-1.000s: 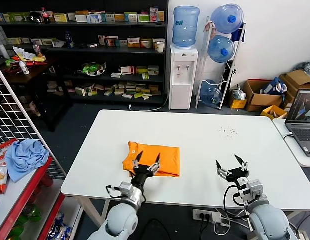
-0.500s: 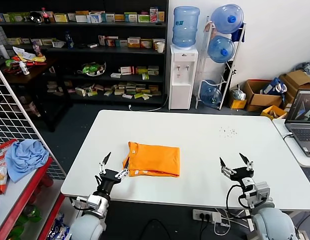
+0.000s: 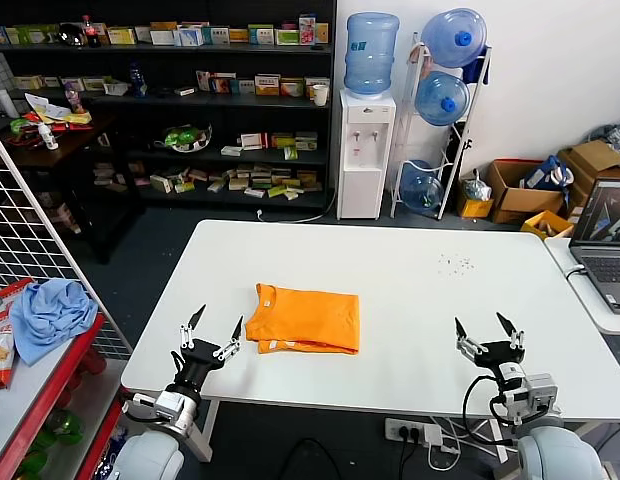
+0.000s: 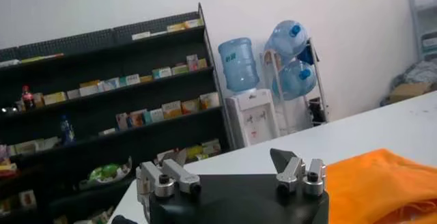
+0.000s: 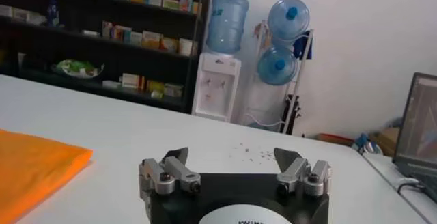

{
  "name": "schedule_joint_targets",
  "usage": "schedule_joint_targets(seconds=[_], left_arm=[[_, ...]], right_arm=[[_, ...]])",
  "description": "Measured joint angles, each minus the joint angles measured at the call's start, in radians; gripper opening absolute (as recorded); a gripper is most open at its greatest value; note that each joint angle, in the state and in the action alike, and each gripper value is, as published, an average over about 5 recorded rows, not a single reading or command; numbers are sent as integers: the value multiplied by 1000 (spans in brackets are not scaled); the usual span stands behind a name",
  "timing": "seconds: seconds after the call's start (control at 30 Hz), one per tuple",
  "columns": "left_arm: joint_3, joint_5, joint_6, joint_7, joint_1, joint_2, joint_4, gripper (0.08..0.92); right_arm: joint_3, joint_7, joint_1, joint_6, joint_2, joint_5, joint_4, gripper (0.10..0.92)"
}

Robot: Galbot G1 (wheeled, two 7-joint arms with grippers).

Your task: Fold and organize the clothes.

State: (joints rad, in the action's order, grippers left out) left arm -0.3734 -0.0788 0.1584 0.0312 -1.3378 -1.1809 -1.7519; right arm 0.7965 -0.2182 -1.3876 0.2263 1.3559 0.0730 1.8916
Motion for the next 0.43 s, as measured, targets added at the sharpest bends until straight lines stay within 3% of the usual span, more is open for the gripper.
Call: schedule_joint_targets(seconds=[0.43], left_arm=[[-19,21,-23,-20,-36,-23,-21,823]], right_arm=[[10,-4,-11,1,20,-19,5,823]])
